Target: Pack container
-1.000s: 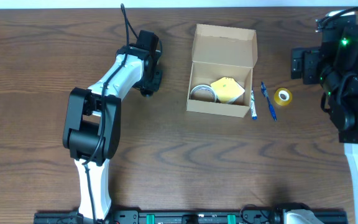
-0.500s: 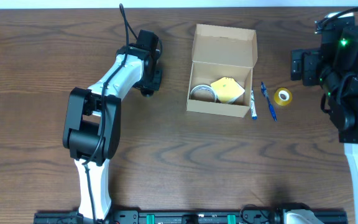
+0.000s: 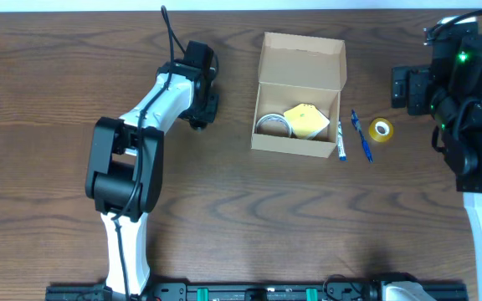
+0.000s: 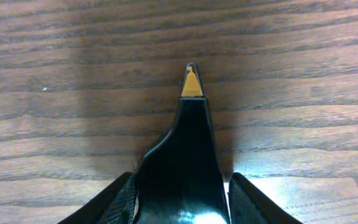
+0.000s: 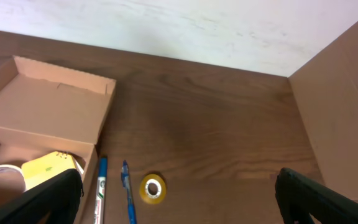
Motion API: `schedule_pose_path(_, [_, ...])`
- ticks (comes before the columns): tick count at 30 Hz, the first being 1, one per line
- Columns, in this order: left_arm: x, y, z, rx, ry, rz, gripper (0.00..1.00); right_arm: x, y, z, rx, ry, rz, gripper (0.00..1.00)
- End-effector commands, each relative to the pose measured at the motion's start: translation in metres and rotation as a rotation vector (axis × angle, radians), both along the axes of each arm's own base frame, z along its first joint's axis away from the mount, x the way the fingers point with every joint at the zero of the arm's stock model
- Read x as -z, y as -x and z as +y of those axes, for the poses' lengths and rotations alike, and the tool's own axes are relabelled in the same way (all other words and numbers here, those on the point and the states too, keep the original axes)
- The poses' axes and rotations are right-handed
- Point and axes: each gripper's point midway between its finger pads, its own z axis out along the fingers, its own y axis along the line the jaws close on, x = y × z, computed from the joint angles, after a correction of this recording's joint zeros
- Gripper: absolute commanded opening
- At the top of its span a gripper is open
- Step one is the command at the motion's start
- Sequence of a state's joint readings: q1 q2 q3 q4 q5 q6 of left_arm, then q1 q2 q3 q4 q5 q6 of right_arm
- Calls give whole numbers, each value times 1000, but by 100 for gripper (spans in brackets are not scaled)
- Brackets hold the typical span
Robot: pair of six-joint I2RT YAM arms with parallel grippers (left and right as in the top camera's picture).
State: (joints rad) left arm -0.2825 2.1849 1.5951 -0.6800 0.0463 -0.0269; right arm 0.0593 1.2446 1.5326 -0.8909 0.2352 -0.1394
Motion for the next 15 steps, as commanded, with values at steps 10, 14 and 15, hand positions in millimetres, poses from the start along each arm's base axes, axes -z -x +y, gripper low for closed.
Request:
schedule_pose_path(10, [13,7,2,4,-9,36,31,-5,-1,3,-8,0,-7,98])
schedule_pose_path(14, [13,7,2,4,-9,36,31,-5,0,3,-8,0,-6,98])
schedule_pose_path(15, [13,7,2,4,-8,36,31,-5,0,3,-8,0,-6,98])
